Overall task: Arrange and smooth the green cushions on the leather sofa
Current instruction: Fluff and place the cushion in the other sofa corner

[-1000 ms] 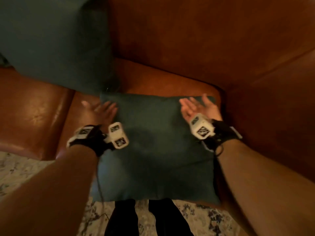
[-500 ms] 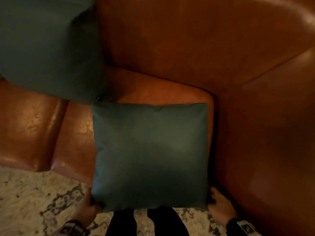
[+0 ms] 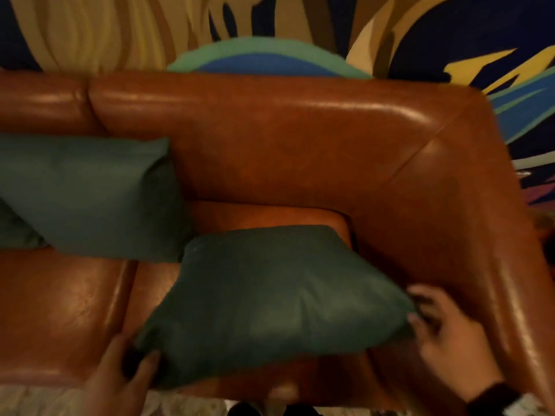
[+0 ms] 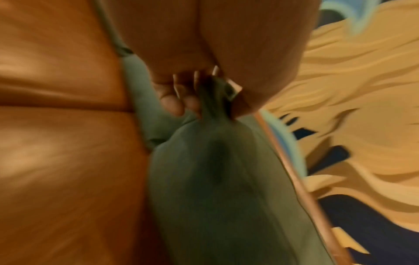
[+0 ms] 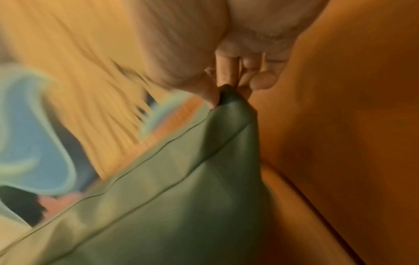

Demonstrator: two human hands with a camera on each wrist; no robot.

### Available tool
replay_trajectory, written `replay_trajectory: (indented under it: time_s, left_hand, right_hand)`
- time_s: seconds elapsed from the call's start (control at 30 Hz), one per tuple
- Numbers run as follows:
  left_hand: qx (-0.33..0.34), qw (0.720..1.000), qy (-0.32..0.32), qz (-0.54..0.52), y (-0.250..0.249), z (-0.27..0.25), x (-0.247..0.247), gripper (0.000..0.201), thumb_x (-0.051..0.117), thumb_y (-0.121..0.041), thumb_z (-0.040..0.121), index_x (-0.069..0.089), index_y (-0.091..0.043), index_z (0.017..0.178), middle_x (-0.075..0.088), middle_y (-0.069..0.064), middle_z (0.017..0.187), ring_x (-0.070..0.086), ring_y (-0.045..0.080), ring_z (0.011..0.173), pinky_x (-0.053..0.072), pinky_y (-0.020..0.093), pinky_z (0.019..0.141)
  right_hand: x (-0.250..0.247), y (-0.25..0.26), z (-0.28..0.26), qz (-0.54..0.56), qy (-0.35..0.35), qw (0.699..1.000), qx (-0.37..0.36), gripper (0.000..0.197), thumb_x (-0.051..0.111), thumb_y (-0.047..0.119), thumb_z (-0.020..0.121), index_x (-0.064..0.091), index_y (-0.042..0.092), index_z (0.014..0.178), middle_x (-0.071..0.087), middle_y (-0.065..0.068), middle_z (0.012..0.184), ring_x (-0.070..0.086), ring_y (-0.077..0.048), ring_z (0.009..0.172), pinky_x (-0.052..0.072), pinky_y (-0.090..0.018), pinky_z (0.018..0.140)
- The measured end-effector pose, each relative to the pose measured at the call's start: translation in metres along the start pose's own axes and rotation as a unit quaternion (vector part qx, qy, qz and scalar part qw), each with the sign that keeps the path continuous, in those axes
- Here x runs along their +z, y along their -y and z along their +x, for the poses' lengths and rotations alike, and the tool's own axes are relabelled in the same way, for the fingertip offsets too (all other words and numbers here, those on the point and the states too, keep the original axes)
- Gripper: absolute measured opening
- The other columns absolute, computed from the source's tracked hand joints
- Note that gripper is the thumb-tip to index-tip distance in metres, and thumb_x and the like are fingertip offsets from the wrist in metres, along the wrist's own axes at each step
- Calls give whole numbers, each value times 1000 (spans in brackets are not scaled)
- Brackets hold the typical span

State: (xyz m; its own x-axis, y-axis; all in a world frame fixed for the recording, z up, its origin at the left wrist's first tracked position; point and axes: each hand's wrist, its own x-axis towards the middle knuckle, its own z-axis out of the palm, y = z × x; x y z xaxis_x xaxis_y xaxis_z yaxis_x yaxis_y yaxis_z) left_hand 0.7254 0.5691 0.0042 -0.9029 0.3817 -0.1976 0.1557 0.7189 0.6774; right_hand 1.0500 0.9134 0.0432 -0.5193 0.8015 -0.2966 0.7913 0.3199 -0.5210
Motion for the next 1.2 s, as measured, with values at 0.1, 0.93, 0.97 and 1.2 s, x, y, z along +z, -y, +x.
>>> replay_trajectory:
  time_s: [0.1, 0.93, 0.97, 1.2]
  left_hand:
    - [78, 996, -28, 43, -60, 44, -25, 53, 45, -75, 79, 63, -30, 100, 68, 13, 100, 64, 35, 97, 51, 41, 86]
    - [73, 976, 34, 200, -178, 249, 37, 15, 62, -14, 86, 50, -15, 77, 58, 9, 81, 54, 30, 77, 41, 35, 69]
    - [56, 979, 48, 190, -179, 250, 38, 13, 60, -11, 86, 49, -12, 80, 55, 9, 80, 50, 27, 75, 38, 34, 68]
    - [-14, 963, 195, 186, -197, 275, 33, 32, 51, -30, 96, 59, -4, 79, 61, 15, 88, 58, 32, 83, 45, 42, 77]
  right_hand:
    - [-52, 56, 56, 5, -96, 992, -76, 48, 68, 3, 81, 54, 39, 110, 69, -6, 87, 68, -25, 75, 47, -29, 69]
    - [-44, 78, 234, 80, -124, 981, 123, 29, 74, 30, 82, 67, 20, 109, 69, -7, 106, 59, -27, 112, 38, -25, 89]
    - [-42, 82, 236, 88, -118, 982, 121, 28, 73, 33, 82, 69, 20, 107, 69, -6, 105, 60, -27, 112, 39, -26, 92]
    - [-42, 86, 254, 217, -74, 965, 131, 6, 76, 29, 79, 73, 30, 83, 70, 4, 102, 64, -22, 100, 54, -37, 76]
